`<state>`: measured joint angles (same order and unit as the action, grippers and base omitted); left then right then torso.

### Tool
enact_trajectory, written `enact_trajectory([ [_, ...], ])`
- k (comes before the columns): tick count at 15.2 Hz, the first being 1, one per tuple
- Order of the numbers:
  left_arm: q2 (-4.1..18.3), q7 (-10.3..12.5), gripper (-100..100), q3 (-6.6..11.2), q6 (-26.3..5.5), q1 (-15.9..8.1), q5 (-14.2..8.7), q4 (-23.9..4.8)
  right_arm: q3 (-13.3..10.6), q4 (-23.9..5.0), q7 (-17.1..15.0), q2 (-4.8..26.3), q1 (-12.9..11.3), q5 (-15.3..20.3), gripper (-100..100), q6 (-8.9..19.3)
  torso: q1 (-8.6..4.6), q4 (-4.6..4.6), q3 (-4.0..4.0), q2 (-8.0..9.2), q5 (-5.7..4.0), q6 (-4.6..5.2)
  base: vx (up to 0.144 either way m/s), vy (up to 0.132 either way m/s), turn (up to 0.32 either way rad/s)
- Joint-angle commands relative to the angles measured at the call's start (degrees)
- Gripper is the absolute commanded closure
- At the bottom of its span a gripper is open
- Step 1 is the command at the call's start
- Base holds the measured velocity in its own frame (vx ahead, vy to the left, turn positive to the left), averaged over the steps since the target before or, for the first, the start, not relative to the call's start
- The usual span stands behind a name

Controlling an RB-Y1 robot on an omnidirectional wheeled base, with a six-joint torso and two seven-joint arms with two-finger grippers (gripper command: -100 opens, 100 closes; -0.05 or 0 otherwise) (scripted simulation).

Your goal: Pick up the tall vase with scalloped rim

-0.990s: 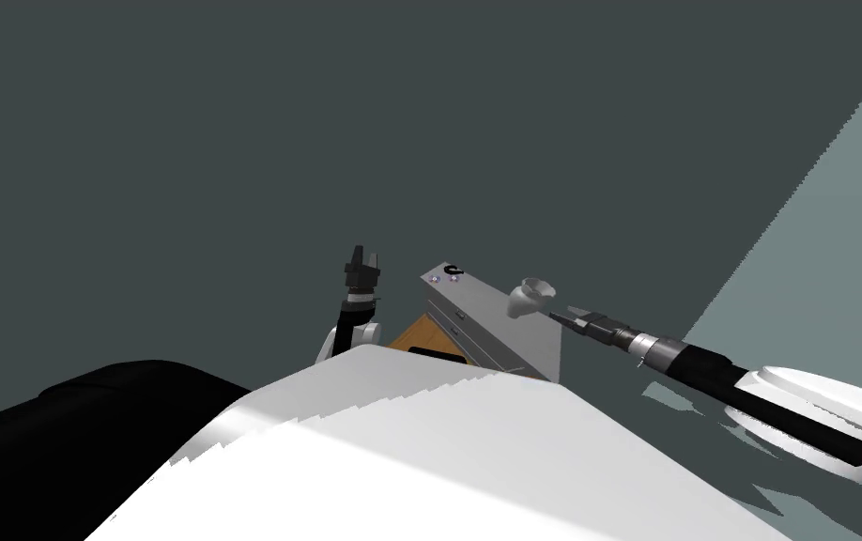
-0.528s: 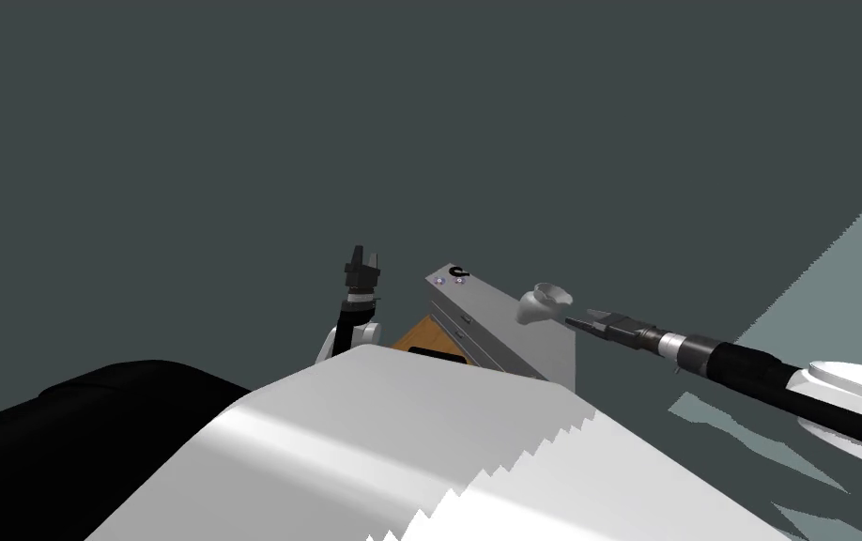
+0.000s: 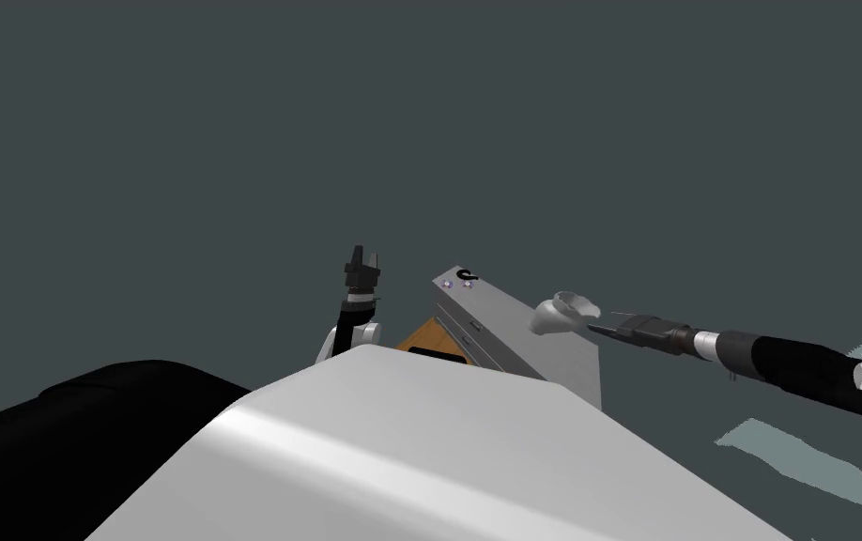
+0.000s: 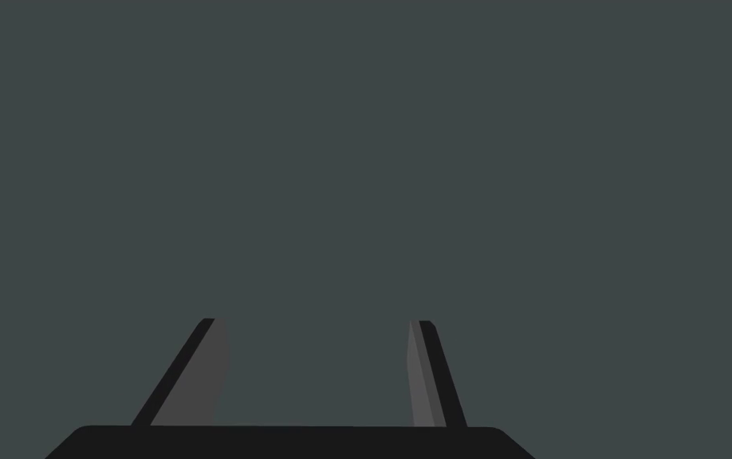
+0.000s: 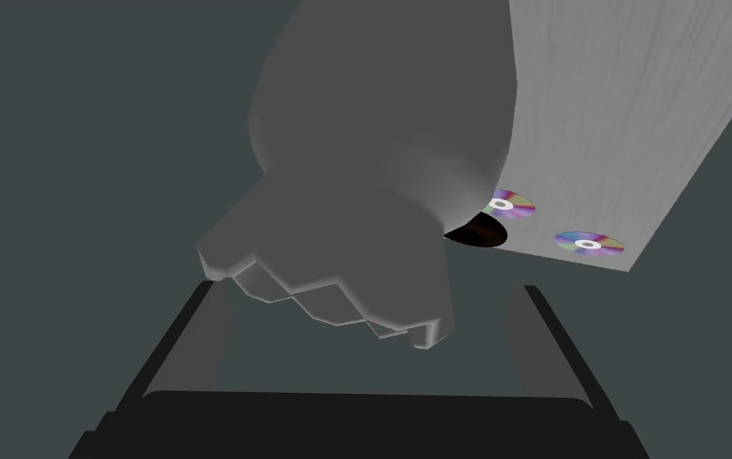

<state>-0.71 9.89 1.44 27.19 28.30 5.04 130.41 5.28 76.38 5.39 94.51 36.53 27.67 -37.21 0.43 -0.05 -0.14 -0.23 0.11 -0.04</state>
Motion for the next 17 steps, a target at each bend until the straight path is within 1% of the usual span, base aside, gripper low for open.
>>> enact_trajectory([
  [1,0.00,0.00,0,0.00,0.00,0.00,0.00,0.00,0.79,-0.66,0.00,2.20,1.86,0.53,-100,-0.22,0.00,0.00,0.00,0.00,0.00,0.00,0.046,0.083,0.076],
  [2,0.00,0.00,0,0.00,0.00,0.00,0.00,0.00,0.37,-1.89,0.04,3.92,2.66,1.32,-100,-0.69,0.00,0.01,0.01,0.02,0.00,0.02,0.061,0.081,0.079],
  [3,0.00,0.00,0,0.00,0.00,0.00,0.00,0.00,0.37,-1.89,0.04,4.02,2.66,1.32,-100,-0.69,0.00,0.00,0.00,0.00,0.01,0.01,0.054,0.081,0.062],
  [6,0.00,0.00,0,0.00,0.00,0.00,0.00,0.00,-1.18,-4.67,0.12,8.23,5.10,3.41,-100,-2.13,0.07,-0.01,-0.02,-0.03,0.01,-0.01,0.068,0.109,0.117],
  [8,0.00,0.00,0,0.00,0.00,0.00,0.00,0.00,-1.18,-4.67,0.12,8.23,4.11,3.41,-100,-2.13,0.15,-0.01,-0.03,-0.04,0.03,0.01,0.054,0.098,0.058],
  [9,0.00,0.00,0,0.00,0.00,0.00,0.00,0.00,-1.18,-4.67,0.12,8.23,5.10,3.41,-100,-2.13,0.07,0.00,0.01,0.01,0.02,0.03,0.028,0.039,-0.008],
  [10,0.00,0.00,0,0.00,0.00,0.00,0.00,0.00,-1.18,-4.67,0.12,8.23,5.10,3.41,-100,-2.13,-0.07,0.02,0.05,0.09,-0.01,0.05,0.011,0.013,-0.012],
  [11,0.00,0.00,0,0.01,0.00,0.00,0.00,0.00,-1.72,-5.32,0.13,9.25,5.87,3.98,-100,-2.58,-0.20,0.04,0.10,0.17,-0.05,0.06,0.017,0.025,0.044],
  [12,0.01,0.00,0,0.01,0.00,0.00,0.00,0.00,-2.74,-6.28,0.16,10.74,7.22,4.93,-100,-3.36,-0.23,0.05,0.11,0.19,-0.07,0.04,0.060,0.084,0.164],
  [13,0.00,0.00,0,0.00,0.00,0.00,0.00,0.00,-3.17,-6.59,0.16,11.24,7.76,5.29,-100,-3.68,-0.11,0.03,0.07,0.10,-0.05,0.00,0.091,0.130,0.179],
  [14,0.00,0.00,0,0.00,0.00,0.00,0.00,0.00,-3.52,-6.81,0.16,11.59,8.19,5.56,-100,-3.92,0.05,0.00,0.00,-0.01,-0.01,0.00,0.082,0.127,0.104],
  [15,0.00,0.00,0,0.00,0.00,0.00,0.00,0.00,-3.25,-6.33,0.17,10.93,7.22,5.10,-100,-3.31,0.13,-0.01,-0.02,-0.04,0.02,0.01,0.044,0.070,0.024],
  [16,0.00,0.00,0,0.00,0.00,0.00,0.00,0.00,-4.66,-6.97,0.40,9.18,6.86,5.35,-100,-2.60,0.03,0.01,0.01,0.03,0.01,0.04,0.001,0.016,0.222],
  [17,0.00,0.00,0,0.00,0.00,-0.01,0.00,0.00,-4.88,-7.09,0.46,8.71,6.84,5.39,-100,-2.37,-0.15,0.02,0.07,0.15,-0.04,-0.02,-0.023,-0.019,0.272],
])
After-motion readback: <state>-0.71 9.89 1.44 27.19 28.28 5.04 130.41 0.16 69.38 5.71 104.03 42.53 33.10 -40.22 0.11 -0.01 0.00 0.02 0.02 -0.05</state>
